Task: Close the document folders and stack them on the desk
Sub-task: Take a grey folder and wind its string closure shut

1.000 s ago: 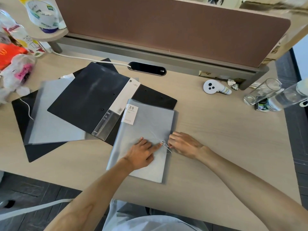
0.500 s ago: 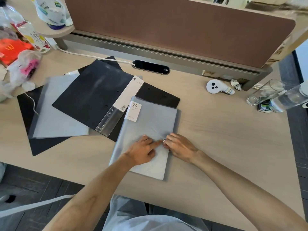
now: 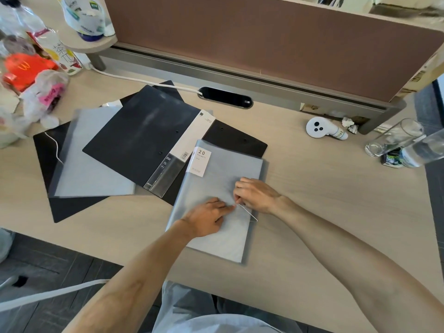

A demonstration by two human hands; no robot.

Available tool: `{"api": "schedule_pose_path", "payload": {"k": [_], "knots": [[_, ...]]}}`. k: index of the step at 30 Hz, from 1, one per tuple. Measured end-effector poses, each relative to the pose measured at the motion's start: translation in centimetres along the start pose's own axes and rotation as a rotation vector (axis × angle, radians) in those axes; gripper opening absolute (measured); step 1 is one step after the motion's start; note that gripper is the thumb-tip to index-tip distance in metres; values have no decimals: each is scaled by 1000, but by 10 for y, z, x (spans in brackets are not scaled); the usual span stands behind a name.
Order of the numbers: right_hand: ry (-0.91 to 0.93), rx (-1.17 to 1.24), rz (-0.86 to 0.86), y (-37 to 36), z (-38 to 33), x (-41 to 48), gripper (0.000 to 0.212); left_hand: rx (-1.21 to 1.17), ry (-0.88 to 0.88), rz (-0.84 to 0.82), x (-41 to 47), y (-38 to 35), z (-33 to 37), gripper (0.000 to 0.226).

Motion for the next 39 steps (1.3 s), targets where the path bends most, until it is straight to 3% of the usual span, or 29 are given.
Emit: {"api": "schedule_pose_path", "payload": {"k": [5,10,19,24,39], "knots": [[-121,38,-4,8,14,6,8,-20,21,-15,-1,-1,-1,53],[-207,134,-28,6,23,1,9,-15,1,96,-2,12,3,55],[-317,321,-93,4,20,-8,4,6,1,130,-2,23,8,52],[-390,417,-98,2,27,-22,7,-14,29,67,-3,17,6,56],[-351,206,32,15,44,-17,9,39,-9,104,-1,20,11,53]]}}
Point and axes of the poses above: each hand's wrist, its own x-axis towards the middle knuckle, its own y-axis out of the back of the hand, z = x × y, the point moved 10 cm from there along x, towards the middle knuckle, and after that the axes turned 14 degrees about x, right-handed, at the moved point
